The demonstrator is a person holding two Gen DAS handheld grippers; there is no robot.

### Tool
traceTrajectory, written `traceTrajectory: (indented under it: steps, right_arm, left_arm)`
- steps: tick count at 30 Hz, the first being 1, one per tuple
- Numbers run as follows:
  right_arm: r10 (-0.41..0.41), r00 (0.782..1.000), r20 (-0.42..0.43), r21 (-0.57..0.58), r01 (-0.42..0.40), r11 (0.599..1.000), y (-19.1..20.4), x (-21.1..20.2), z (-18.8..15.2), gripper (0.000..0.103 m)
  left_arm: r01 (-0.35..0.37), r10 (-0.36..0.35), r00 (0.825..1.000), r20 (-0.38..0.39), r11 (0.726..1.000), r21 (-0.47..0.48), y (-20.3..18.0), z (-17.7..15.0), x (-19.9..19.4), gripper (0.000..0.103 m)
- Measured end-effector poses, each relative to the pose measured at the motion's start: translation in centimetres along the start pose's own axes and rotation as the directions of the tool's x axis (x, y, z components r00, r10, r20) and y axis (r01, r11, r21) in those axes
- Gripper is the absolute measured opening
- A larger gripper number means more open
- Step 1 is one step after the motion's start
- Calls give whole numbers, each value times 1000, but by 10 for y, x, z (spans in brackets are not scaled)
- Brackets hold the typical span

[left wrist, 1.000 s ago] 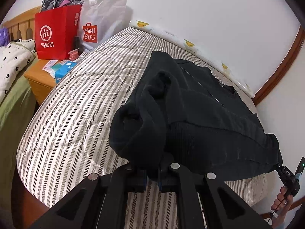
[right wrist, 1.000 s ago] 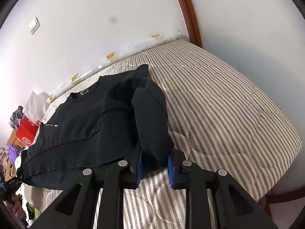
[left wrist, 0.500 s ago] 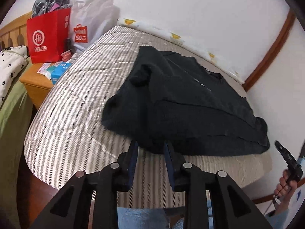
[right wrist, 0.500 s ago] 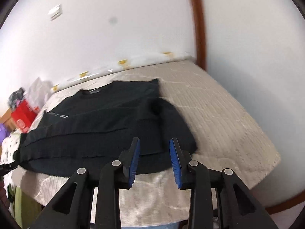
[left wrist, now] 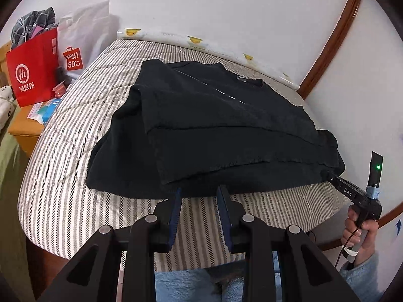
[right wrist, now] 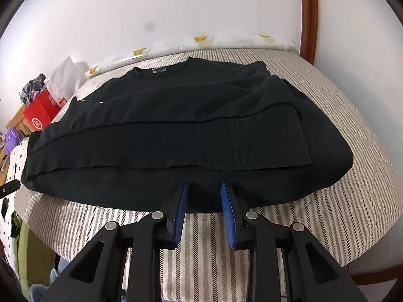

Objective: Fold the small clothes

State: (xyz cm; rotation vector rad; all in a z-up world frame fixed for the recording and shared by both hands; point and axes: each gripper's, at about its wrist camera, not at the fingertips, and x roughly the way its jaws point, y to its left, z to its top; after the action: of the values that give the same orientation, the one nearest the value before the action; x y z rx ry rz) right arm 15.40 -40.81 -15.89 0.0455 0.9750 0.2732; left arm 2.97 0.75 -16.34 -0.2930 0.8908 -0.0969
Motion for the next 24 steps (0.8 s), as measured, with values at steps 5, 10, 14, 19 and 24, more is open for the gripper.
traceTrajectory:
  steps: [5,10,14,19,24]
  right_arm:
    - [-19,1000,-7,-3,19,1000,3,6,3,27]
    - [-42,999,-17,-15,41,999,5,9,7,27]
    - [-58,998,-24,-31,57,998,7,10,10,27]
    - [-66,998,-20,-28,66,997,8,11,14,27]
    - [-72,997,-26,-37,71,997,11,13,18,27]
  left_arm:
    - [-4,4,1000,-15,1000,1,-3,5,8,27]
    - [-18,18,999,-39,1000,10,-8,9,21,27]
    - [-32,34,997,-66,999,33,-15,10,33,27]
    - [-66,70,994,-86,997,51,-19,14,44,27]
    - [-103,113,988,-106,990,94,-24,17,58,27]
